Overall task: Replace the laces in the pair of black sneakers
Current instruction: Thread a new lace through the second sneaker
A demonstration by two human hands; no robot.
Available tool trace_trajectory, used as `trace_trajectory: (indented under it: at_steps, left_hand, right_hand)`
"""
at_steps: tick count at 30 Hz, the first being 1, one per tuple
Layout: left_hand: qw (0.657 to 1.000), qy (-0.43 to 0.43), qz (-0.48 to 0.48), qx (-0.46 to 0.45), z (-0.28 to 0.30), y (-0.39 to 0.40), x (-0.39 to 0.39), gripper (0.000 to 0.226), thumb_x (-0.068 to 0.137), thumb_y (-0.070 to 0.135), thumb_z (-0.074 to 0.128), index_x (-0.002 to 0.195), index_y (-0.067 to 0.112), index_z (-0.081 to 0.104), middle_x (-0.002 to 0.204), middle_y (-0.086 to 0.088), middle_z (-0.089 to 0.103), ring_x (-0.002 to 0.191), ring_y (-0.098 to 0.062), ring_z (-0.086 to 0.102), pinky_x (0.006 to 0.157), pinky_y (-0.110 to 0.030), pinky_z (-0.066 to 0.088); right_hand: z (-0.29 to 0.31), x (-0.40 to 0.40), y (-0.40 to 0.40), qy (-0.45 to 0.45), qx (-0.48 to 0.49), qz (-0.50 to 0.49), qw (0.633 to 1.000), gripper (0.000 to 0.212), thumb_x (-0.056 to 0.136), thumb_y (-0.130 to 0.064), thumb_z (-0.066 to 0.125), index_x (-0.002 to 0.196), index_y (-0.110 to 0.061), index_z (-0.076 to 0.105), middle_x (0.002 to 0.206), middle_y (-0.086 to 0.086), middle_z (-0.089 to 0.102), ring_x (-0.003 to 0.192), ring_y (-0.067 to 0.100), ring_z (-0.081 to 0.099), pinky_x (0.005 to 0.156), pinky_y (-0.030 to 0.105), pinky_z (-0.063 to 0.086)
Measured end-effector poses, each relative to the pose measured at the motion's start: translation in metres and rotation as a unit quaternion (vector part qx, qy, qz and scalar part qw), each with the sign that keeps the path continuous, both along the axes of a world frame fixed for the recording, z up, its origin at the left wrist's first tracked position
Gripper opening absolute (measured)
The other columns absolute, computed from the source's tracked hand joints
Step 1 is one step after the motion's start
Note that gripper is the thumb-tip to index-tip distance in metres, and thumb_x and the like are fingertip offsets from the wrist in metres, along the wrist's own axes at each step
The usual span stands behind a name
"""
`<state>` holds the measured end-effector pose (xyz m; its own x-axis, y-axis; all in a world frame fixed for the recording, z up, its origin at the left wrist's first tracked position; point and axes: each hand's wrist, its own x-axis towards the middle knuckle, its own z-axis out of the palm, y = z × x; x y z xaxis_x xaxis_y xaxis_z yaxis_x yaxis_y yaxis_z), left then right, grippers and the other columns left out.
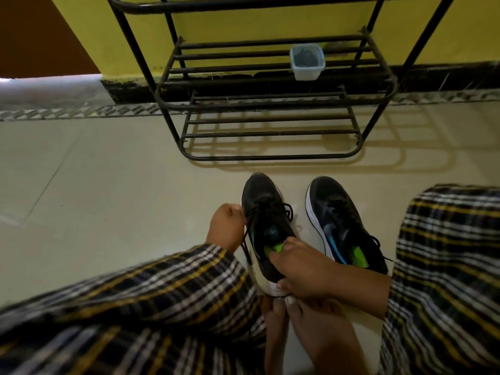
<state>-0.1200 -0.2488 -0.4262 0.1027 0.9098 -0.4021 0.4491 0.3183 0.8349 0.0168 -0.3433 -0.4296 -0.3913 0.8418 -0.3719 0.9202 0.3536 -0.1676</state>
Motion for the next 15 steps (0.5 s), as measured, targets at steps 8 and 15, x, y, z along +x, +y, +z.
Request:
trace_trajectory:
  at_steps: [8, 15]
  left_hand:
    - [0.959, 0.185, -0.138, 0.167, -0.017, -0.001, -0.004, 0.02, 0.096, 0.023, 0.048, 0.094, 0.016, 0.067, 0.091, -0.007, 0.065, 0.088, -0.022, 0.059, 0.074, -0.029, 0.043]
    - [0.952, -0.288, 0.096, -0.026, 0.021, 0.007, 0.007, 0.033, 0.102, 0.011, 0.028, 0.076, 0.01, 0.047, 0.074, -0.01, 0.065, 0.072, -0.015, 0.068, 0.069, -0.026, 0.054]
  right_hand:
    - [0.001, 0.004, 0.005, 0.013, -0.005, -0.008, 1.0, 0.038, 0.09, -0.037, 0.055, 0.116, -0.009, 0.049, 0.11, 0.013, 0.059, 0.106, 0.027, 0.049, 0.08, 0.025, 0.021]
    - [-0.009, 0.003, 0.009, -0.002, -0.019, -0.013, 1.0, 0.042, 0.087, -0.042, 0.057, 0.112, -0.009, 0.05, 0.104, 0.011, 0.062, 0.096, 0.029, 0.056, 0.097, 0.034, 0.033]
